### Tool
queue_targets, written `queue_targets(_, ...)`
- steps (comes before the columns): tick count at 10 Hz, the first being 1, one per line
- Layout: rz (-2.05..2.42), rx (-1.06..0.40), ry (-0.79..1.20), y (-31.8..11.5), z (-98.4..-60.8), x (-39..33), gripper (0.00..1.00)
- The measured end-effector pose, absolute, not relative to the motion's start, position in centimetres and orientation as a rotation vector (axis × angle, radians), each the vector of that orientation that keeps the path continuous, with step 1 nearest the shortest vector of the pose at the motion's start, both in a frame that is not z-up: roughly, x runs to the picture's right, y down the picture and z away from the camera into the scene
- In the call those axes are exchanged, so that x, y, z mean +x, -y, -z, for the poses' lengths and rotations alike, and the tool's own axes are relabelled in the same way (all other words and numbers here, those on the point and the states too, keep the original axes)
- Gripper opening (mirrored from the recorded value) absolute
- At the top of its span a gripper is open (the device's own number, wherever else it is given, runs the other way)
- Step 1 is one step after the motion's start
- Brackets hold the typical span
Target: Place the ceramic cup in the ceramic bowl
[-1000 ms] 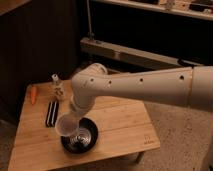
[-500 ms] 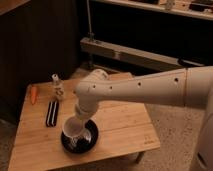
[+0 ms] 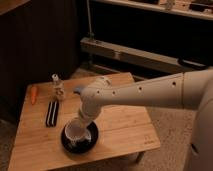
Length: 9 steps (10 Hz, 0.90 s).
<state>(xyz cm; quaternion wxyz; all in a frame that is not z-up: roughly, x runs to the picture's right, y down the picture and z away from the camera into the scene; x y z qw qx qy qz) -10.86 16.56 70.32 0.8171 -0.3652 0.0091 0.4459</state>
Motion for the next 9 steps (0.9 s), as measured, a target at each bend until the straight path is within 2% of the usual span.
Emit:
queue_targets(2,-0.942,-0.786,-0.017,-16.9,-71.1,-11.3,0.02)
queue_targets(3,-0.938,-0.787,-0.019,-16.9,-71.3,-11.4,0.09)
queue_targets(4,-0.936,-0.787,-0.021,-16.9,-71.5,-11.5,0.16)
queue_targets(8,-0.938,-0.789,-0.033,-17.1,-72.5,-11.8,0.58)
queue_targets(9,-0.941,-0.792,-0.035,-17.2,-72.9,-11.7,0.62)
